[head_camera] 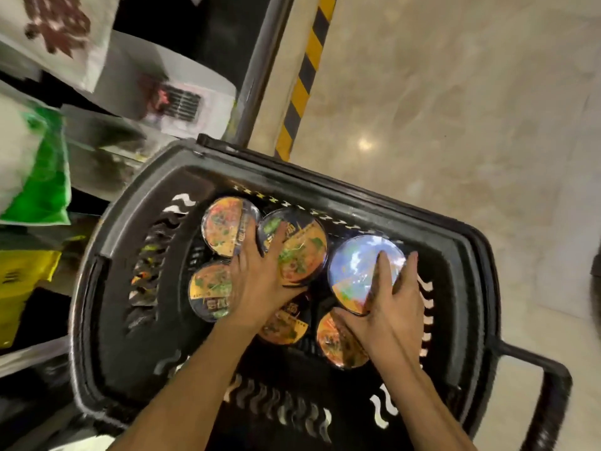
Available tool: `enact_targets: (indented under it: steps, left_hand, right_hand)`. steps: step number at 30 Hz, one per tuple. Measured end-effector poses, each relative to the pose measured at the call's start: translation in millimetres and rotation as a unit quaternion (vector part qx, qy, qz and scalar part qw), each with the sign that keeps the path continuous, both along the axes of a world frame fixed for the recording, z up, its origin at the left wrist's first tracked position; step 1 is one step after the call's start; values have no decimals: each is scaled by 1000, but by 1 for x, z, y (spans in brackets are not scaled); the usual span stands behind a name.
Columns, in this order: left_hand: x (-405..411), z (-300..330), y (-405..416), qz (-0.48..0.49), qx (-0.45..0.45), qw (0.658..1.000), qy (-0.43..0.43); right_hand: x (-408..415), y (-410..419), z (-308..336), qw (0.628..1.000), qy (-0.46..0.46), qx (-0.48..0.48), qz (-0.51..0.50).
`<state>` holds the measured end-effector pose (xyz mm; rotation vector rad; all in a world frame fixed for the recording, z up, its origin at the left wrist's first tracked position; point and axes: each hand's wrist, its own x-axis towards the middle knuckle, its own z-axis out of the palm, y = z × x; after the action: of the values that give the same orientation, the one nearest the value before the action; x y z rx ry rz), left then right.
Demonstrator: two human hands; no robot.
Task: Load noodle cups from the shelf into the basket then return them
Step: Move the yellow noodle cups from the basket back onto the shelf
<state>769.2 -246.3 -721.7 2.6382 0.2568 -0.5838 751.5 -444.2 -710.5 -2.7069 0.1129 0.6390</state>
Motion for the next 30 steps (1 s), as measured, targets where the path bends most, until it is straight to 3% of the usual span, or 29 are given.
enact_targets:
  steps: [7,9,12,14,17,20,22,25,30]
  left_hand:
    - [-6,3,7,45,-19,998,-51]
    - [-7,20,10,74,-18,997,11]
    - [-10,40,13,74,9,991,114]
    - [-10,44,14,68,12,986,149]
    - [-7,39,13,105,-8,982,156]
    - [-10,33,6,201,-82,973,76]
    - [-18,24,2,272,-153,949,50]
    - [-30,9,-1,333,-216,915,75]
    - [-27,-1,4,338,-264,897,102]
  right_hand:
    - [-1,-4,4,996,-65,47,-37]
    - [-4,-7,16,997,-11,47,-68]
    - [-9,-13,30,979,156,74,-109]
    - [-9,-11,33,969,203,79,-117]
    - [-9,-3,31,964,177,110,-167]
    - [-9,6,28,947,103,145,-268]
    - [-12,12,27,939,85,161,-290]
    - [-23,23,21,924,95,193,-316]
    - [-31,33,-1,899,121,216,-362]
